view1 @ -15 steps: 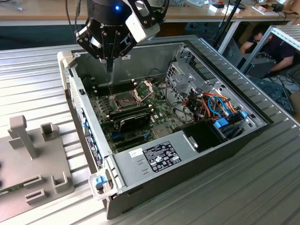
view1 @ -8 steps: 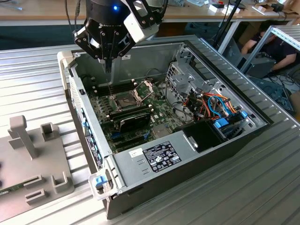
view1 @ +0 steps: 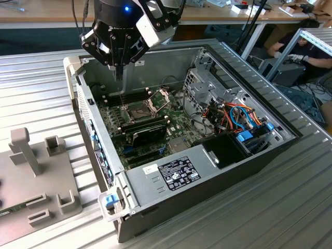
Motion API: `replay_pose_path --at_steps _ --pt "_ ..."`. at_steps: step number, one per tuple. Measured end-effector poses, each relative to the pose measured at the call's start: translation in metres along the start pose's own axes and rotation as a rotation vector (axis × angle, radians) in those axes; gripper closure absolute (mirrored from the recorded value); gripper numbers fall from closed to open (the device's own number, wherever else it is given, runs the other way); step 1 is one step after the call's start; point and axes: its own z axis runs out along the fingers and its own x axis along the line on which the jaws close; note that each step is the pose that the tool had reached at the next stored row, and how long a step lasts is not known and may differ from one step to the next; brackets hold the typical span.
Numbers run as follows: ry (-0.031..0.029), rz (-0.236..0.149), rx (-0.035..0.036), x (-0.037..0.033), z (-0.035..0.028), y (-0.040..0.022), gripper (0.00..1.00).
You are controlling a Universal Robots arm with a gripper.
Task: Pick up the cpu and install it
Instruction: 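Reach for the cpu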
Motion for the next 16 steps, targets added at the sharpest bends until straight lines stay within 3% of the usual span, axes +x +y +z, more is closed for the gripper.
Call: replay_pose_path --at_steps 16 --pt "0.0 0.0 0.0001 0.0094 -0.0003 -0.0007 0.89"
